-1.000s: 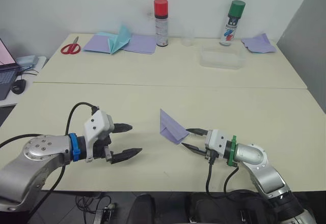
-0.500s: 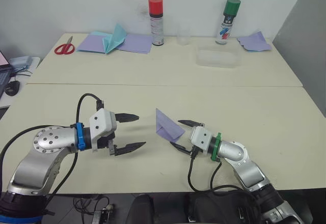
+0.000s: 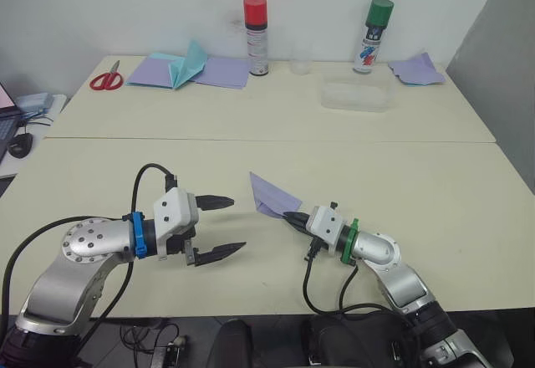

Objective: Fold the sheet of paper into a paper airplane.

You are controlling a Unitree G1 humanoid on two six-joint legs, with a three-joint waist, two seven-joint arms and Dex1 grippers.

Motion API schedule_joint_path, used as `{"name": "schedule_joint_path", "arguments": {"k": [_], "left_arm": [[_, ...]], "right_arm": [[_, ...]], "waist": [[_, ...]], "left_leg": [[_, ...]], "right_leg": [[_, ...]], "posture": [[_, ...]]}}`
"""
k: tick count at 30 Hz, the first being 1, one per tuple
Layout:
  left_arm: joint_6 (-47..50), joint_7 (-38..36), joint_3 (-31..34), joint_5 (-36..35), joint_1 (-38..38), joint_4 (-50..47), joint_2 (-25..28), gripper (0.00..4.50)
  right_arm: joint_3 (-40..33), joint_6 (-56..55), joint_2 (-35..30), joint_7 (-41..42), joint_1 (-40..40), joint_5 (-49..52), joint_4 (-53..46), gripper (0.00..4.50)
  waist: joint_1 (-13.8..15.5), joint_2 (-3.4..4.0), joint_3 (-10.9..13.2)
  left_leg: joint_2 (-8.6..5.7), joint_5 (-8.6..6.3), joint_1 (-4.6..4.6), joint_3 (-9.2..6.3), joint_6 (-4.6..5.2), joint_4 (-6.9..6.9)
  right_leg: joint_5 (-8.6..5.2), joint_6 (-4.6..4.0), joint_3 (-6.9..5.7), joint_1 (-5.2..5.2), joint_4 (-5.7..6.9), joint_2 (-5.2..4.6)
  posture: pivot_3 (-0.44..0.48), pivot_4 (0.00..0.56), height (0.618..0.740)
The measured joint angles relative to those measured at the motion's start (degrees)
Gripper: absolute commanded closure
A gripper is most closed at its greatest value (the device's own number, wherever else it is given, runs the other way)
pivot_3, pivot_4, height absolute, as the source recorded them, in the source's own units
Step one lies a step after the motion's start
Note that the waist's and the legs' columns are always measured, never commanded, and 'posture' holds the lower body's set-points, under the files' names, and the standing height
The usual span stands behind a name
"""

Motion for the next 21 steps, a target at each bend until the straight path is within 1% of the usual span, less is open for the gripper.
{"name": "schedule_joint_path", "arguments": {"k": [5,8,12,14,16,21], "left_arm": [[0.2,0.5,0.0,0.0,0.0,0.0,-0.5,0.00],[0.5,0.4,0.0,0.0,0.0,0.0,-0.5,0.00],[0.4,-0.3,0.0,0.0,0.0,0.0,-0.4,0.00],[0.3,-0.7,0.0,0.0,0.0,0.1,-0.4,0.00],[0.0,-1.5,0.0,0.0,0.0,0.1,-0.4,0.00],[-0.8,-3.7,-0.4,0.2,0.7,0.1,-0.2,0.00]], "right_arm": [[-0.3,0.2,0.2,-0.1,-0.6,0.6,0.8,4.49],[-0.7,0.3,-0.6,2.0,-0.6,3.2,0.3,4.49],[-0.2,0.6,-5.5,10.8,1.1,9.6,-4.7,4.49],[0.0,-1.0,-10.1,16.6,1.4,11.9,-6.2,4.49],[-0.1,-2.8,-13.2,20.9,1.5,13.6,-6.2,4.49],[-0.4,-8.6,-17.3,29.3,1.7,16.8,-3.3,4.49]], "waist": [[0.0,0.00,0.0],[0.0,0.00,0.0],[0.0,0.00,0.0],[0.0,0.00,0.0],[0.1,0.00,0.0],[0.0,0.00,0.0]], "left_leg": [[-0.01,0.00,0.01,0.01,0.00,0.01],[-0.02,0.00,0.01,0.01,0.00,0.01],[-0.04,0.00,0.01,0.00,0.00,0.01],[-0.05,0.00,0.04,0.02,0.00,0.04],[-0.04,0.00,0.12,0.03,0.00,0.07],[0.01,0.00,0.45,0.09,0.01,0.05]], "right_leg": [[0.00,0.00,0.00,0.02,0.00,0.00],[0.00,0.00,0.00,0.03,0.00,0.01],[0.00,0.00,-0.02,0.07,-0.01,0.01],[0.00,0.01,-0.04,0.10,-0.01,0.02],[0.02,0.03,-0.05,0.16,-0.01,0.02],[0.01,0.02,-0.04,0.40,0.02,0.03]], "posture": [[0.000,0.150,0.740],[0.000,0.150,0.740],[0.000,0.150,0.740],[0.000,0.150,0.740],[0.000,0.150,0.740],[0.000,0.150,0.740]]}}
